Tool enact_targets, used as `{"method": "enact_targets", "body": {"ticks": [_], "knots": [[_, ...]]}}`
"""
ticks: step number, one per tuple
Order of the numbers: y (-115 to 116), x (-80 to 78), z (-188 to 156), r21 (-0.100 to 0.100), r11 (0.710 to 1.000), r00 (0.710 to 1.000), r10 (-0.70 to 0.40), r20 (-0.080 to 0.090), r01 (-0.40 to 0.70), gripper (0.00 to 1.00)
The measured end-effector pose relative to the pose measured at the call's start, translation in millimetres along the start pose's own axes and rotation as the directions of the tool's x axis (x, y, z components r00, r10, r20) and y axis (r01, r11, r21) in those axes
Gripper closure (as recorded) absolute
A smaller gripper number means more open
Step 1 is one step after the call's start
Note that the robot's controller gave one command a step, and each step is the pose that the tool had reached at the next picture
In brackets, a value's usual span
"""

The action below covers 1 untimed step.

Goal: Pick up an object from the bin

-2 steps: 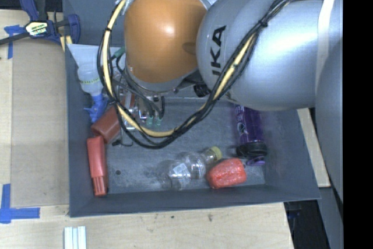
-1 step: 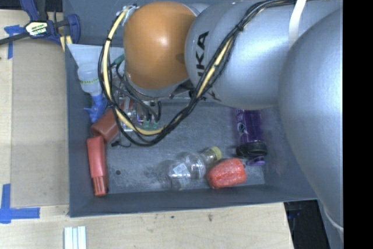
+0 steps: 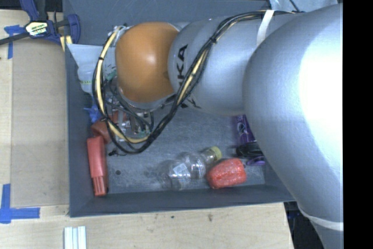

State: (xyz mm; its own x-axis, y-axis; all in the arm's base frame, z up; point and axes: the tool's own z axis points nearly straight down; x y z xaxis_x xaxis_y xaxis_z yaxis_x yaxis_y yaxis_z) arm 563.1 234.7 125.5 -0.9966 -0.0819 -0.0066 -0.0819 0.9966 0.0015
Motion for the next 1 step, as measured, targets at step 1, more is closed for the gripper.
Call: {"method": "enact_targets", "body": {"ticks": [1], "knots": [[-16.5, -38.6, 47.4, -0.001, 1.0, 1.0, -0.006, 0.003, 0.006, 0.0]]}}
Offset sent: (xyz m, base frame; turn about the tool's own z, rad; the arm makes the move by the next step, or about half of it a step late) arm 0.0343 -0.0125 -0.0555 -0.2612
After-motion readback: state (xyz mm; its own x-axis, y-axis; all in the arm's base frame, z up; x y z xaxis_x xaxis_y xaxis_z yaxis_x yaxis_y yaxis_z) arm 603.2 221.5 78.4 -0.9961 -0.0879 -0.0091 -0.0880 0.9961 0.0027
